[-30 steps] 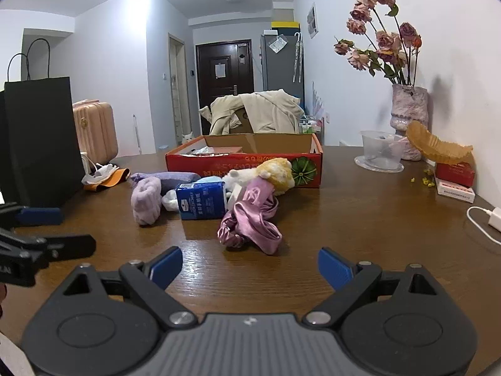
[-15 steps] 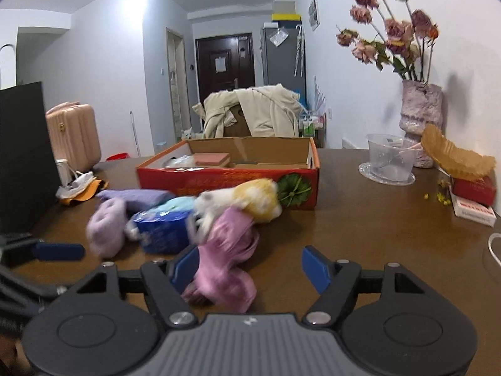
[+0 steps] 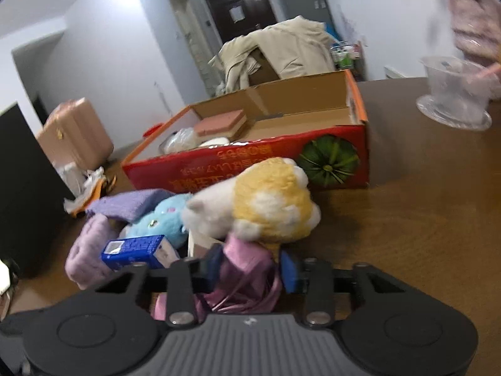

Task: Organize soft objects
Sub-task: 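Grasp the pink satin scrunchie with the left gripper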

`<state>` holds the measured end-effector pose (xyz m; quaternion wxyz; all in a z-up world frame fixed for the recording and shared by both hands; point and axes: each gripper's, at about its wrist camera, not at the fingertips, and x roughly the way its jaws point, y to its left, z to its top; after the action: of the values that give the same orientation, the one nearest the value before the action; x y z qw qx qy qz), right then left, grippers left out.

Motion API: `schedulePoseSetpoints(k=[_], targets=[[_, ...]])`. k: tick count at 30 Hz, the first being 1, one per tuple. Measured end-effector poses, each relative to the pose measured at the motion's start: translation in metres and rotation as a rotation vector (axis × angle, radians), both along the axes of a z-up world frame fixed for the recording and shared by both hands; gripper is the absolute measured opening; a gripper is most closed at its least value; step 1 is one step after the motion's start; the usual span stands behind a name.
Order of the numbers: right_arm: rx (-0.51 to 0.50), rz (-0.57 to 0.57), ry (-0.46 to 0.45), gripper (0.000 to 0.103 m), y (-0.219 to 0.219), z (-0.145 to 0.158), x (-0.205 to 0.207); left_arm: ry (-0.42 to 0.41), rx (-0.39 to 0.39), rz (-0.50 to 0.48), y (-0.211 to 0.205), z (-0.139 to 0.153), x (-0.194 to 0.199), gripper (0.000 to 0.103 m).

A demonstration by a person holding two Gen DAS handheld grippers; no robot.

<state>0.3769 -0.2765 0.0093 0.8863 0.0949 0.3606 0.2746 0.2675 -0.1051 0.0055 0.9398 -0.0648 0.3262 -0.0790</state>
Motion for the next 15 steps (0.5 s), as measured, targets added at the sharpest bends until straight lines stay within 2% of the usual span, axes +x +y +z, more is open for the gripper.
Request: schedulePoseSetpoints(k=[2, 4, 9, 10, 11, 12, 13, 15], targets=[[0.022, -0.04, 0.008, 0.035, -0.01, -0.004, -0.011, -0.003, -0.037, 0.031, 0.014, -0.001, 0.0, 0.051], [0.055, -0.08, 0.024, 0.034, -0.017, -0.005, -0.017, 0.012, -0.086, 0.009, 0.017, -0.001, 0.004, 0.051], [0.102, -0.152, 0.048, 0.027, -0.038, -0.012, -0.037, 0.001, -0.134, -0.052, 0.002, -0.004, 0.011, 0.055], [0.112, -0.163, 0.049, 0.025, -0.043, -0.013, -0.042, 0.007, -0.148, -0.062, 0.0, -0.004, 0.01, 0.049], [0.119, -0.169, 0.049, 0.023, -0.046, -0.014, -0.047, 0.005, -0.165, -0.084, -0.001, -0.004, 0.008, 0.032], [0.128, -0.173, 0.05, 0.021, -0.05, -0.013, -0.053, 0.0, -0.179, -0.111, -0.003, -0.003, 0.005, 0.025], [0.139, -0.175, 0.047, 0.02, -0.052, -0.012, -0.059, -0.002, -0.187, -0.129, -0.005, -0.002, 0.002, 0.019], [0.15, -0.188, 0.038, 0.017, -0.056, -0.011, -0.07, -0.007, -0.168, -0.163, -0.011, 0.002, -0.006, 0.016]])
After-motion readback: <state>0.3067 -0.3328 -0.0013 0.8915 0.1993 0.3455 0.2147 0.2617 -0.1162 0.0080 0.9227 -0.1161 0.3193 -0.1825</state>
